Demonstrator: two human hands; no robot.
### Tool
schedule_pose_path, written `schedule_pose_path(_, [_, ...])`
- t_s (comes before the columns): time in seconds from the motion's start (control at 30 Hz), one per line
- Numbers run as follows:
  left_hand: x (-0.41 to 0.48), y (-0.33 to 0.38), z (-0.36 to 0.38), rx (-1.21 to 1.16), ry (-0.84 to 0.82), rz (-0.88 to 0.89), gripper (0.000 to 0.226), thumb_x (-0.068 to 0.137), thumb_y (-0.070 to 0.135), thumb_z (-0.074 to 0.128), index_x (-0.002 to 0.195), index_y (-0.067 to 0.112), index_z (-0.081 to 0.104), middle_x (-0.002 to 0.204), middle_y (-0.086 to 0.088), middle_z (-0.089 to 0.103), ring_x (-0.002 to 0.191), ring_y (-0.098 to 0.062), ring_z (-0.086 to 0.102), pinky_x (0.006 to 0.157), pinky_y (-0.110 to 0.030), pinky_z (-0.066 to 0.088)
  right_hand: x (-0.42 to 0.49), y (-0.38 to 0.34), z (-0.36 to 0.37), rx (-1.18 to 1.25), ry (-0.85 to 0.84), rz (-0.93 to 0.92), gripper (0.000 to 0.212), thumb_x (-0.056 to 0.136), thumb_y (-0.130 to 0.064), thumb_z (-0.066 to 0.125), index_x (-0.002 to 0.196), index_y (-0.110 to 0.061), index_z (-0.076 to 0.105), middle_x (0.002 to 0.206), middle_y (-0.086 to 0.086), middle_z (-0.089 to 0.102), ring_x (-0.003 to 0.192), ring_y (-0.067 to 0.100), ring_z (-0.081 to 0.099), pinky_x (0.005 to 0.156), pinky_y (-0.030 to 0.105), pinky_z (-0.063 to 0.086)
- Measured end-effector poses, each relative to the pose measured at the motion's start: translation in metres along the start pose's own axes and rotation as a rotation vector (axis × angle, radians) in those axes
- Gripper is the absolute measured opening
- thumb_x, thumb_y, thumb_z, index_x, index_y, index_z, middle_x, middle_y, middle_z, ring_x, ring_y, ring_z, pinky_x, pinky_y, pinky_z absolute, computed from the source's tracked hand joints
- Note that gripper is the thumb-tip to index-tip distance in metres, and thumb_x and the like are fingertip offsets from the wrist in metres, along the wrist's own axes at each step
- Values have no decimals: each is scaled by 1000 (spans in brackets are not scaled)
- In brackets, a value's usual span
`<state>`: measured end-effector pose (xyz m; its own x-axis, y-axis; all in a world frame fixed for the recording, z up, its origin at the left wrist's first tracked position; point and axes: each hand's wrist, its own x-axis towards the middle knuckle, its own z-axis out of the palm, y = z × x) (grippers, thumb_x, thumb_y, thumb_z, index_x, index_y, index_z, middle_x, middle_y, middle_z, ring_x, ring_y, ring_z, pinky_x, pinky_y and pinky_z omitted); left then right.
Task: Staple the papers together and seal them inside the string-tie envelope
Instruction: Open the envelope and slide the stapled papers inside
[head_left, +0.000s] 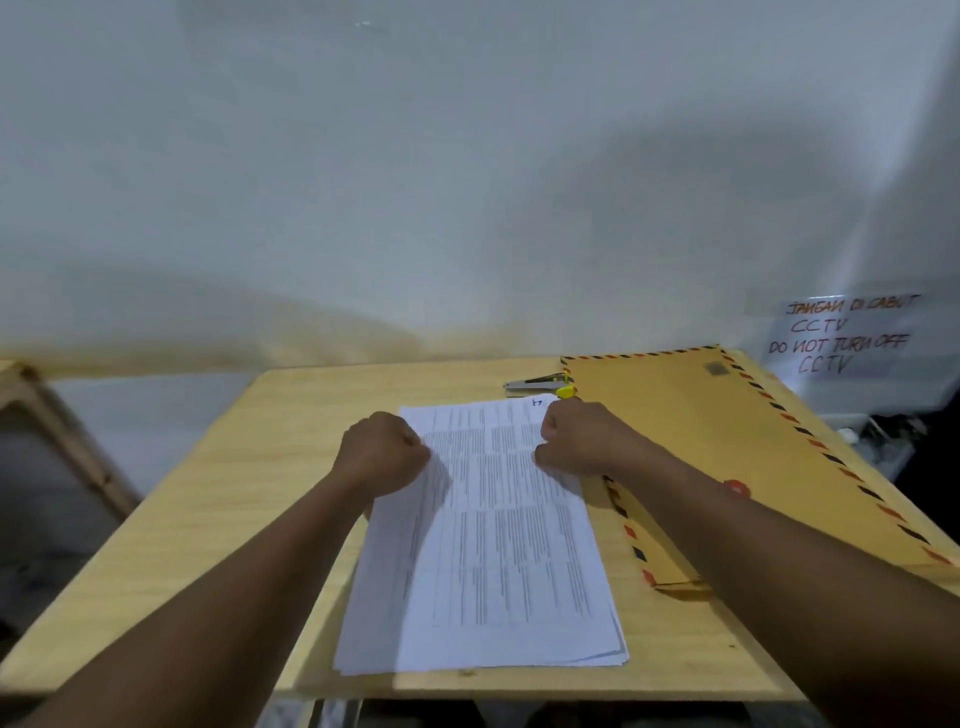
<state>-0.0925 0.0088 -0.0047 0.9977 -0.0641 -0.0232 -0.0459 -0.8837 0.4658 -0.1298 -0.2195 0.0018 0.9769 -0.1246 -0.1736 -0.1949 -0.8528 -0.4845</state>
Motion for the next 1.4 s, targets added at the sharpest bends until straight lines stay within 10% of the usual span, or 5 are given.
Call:
schedule_pose_path(0.23, [1, -19, -7, -505, -1, -119, 10, 80, 20, 81, 80, 13, 74, 81, 2, 66, 77, -18, 59, 66, -24, 44, 12, -7, 19, 376, 169, 98, 18, 80, -6, 61, 92, -19, 60, 119, 12, 50, 87, 28, 57, 49, 23, 44])
schedule_pose_path(0.57, [5, -28, -13, -768, -42, -33, 27, 91, 5, 68, 112, 21, 73, 123, -6, 62, 102, -21, 66, 92, -34, 55, 24, -27, 16, 730, 149, 44, 22, 84, 8, 59, 80, -13, 65, 85, 19, 60, 64, 27, 42, 56, 37, 35])
schedule_pose_path(0.7, [2, -30, -18, -819, -24, 15, 28, 96, 0, 58, 110, 18, 74, 118, 6, 64, 110, -10, 59, 92, -23, 45, 23, -35, 7, 800, 155, 26, 19, 83, 6, 62, 80, -11, 69, 113, 32, 64, 90, 52, 64, 83, 73, 49])
schedule_pose_path(0.87, [14, -20, -37, -977, 253, 27, 38, 97, -5, 48, 115, 18, 73, 108, 16, 62, 91, 6, 58, 65, 2, 41, 10, -36, -34, 749, -22, -48, 11, 88, -14, 68, 97, -20, 71, 107, 9, 69, 83, 26, 60, 73, 41, 38])
schedule_pose_path(1.4, [64, 137, -90, -1178, 202, 271, 39, 94, -2, 51, 110, 24, 74, 114, 10, 67, 93, -9, 63, 82, -22, 50, -70, 5, -102, 1020, -331, 119, 91, 60, -69, 78, 140, -50, 39, 101, 22, 62, 81, 36, 66, 61, 37, 52])
